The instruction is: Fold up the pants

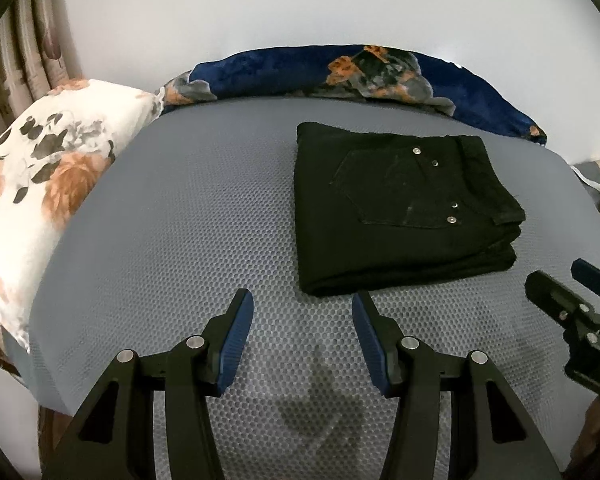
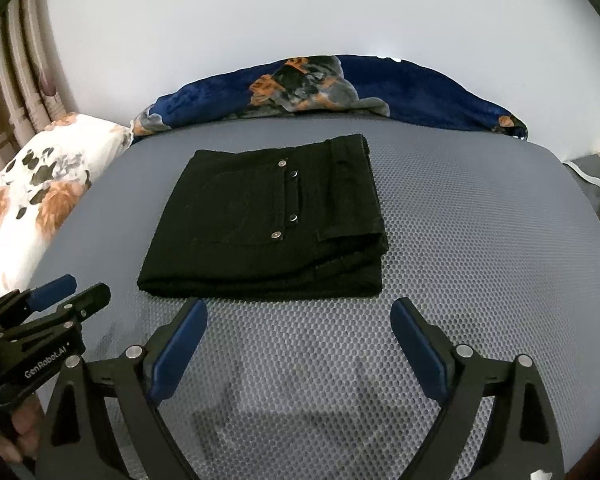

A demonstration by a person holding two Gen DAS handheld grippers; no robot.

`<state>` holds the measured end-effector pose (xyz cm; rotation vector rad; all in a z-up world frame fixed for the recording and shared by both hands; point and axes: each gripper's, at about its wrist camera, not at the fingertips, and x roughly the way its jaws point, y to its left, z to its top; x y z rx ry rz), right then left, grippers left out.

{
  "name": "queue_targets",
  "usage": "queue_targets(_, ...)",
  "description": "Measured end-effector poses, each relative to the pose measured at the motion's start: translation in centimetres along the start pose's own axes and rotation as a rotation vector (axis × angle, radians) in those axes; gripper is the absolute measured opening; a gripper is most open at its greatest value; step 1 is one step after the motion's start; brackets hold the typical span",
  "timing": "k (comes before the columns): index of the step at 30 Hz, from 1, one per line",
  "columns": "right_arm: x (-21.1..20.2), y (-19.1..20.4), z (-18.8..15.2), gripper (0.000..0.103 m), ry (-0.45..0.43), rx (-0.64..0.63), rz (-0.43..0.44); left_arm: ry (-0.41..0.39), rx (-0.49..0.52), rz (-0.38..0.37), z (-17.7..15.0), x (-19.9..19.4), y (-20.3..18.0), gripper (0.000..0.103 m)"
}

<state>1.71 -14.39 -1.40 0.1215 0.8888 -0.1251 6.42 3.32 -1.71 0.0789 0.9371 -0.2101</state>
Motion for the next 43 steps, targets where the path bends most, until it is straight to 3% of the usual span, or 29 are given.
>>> queue_targets(22, 0.7, 0.3, -0.6, 0.092, 0.031, -0.013, -0.003, -0.034, 0.003, 0.02, 0.0, -0.3, -0.4, 0.053)
queue_targets(43, 1.3, 0.4, -0.9, 0.092, 0.051, -0.015, -0.014, -0.018, -0.018, -0.008, -0.1, 0.3, 0.1, 0.053)
